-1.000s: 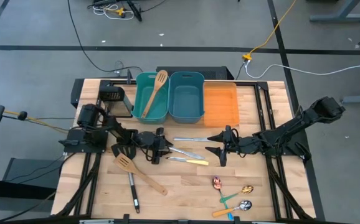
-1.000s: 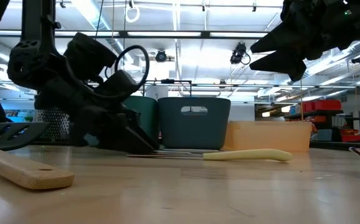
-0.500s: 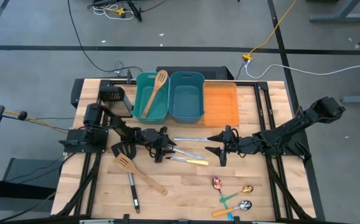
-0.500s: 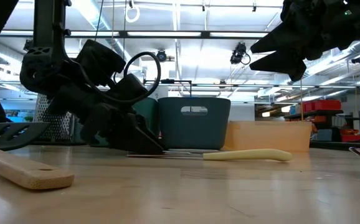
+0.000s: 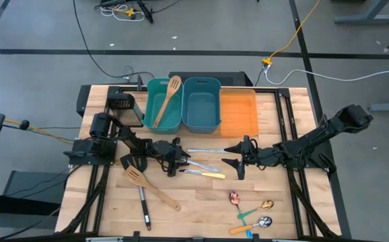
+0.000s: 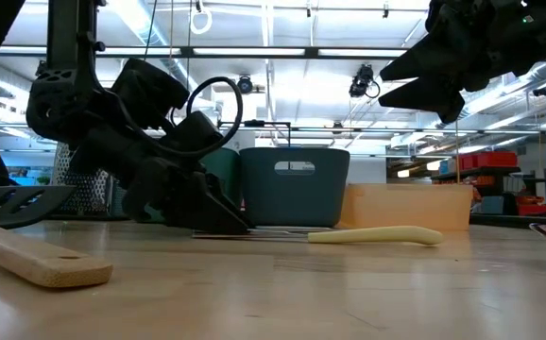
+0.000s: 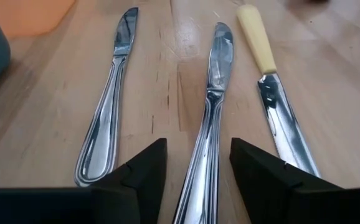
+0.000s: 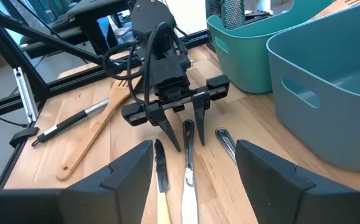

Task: Pick & Place Kitchen Items
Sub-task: Put the bottom silver knife into the blue bin

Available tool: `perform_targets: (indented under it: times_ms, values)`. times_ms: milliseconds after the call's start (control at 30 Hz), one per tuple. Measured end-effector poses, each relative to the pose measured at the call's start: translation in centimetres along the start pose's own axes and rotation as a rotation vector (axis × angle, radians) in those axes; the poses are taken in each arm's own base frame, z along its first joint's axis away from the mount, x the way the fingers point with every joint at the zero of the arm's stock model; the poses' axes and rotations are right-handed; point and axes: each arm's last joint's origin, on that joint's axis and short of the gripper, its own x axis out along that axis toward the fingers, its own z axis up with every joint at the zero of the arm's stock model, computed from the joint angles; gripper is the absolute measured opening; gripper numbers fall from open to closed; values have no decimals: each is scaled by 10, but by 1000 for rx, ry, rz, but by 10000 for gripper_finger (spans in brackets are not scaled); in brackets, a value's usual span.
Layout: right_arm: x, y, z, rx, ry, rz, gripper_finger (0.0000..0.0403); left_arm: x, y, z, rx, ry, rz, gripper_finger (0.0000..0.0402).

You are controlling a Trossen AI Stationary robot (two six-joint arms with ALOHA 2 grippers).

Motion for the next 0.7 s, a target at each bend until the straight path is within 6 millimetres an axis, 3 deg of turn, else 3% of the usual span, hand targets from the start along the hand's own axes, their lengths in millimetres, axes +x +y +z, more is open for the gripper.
perform_targets:
  times_ms: [567,700]
  values:
    - [0,0,0,0,0,0,240,0,0,-1,-4,2,-2,163]
    - [0,0,0,0,0,0,240,0,-1,-1,-7,7,-1,137]
